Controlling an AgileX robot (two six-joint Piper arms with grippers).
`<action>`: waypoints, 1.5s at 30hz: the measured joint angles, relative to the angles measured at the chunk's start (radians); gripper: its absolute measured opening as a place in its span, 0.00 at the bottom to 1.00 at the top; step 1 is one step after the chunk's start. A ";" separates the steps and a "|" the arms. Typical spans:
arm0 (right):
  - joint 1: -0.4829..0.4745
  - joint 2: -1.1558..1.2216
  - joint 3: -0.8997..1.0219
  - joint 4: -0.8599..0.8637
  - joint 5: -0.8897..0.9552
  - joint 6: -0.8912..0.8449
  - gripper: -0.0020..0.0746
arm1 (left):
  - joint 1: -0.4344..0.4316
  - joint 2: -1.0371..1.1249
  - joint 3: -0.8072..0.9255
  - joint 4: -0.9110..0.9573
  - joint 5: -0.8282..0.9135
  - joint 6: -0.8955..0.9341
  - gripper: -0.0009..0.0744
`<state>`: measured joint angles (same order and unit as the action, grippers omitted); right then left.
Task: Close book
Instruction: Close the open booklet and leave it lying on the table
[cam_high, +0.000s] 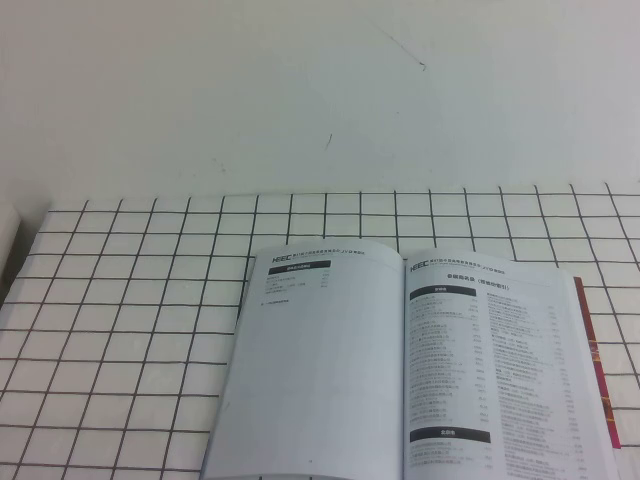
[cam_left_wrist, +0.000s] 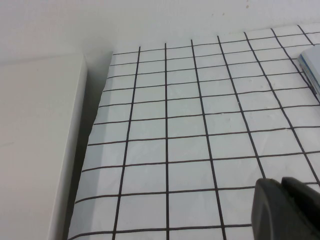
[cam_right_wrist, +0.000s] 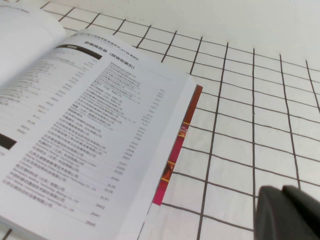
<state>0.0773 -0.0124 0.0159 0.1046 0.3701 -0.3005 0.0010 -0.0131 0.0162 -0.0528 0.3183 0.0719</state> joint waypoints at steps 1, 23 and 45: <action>0.000 0.000 0.000 0.000 0.000 0.000 0.02 | 0.000 0.000 0.000 0.000 0.000 0.000 0.01; 0.000 0.000 0.000 0.000 0.000 0.000 0.02 | 0.000 0.000 0.002 -0.013 -0.010 0.000 0.01; 0.000 0.000 0.010 0.008 -0.064 0.000 0.02 | 0.000 0.000 0.006 -0.035 -0.093 0.000 0.01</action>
<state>0.0773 -0.0124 0.0257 0.1125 0.3056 -0.3005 0.0010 -0.0131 0.0220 -0.0879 0.2252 0.0719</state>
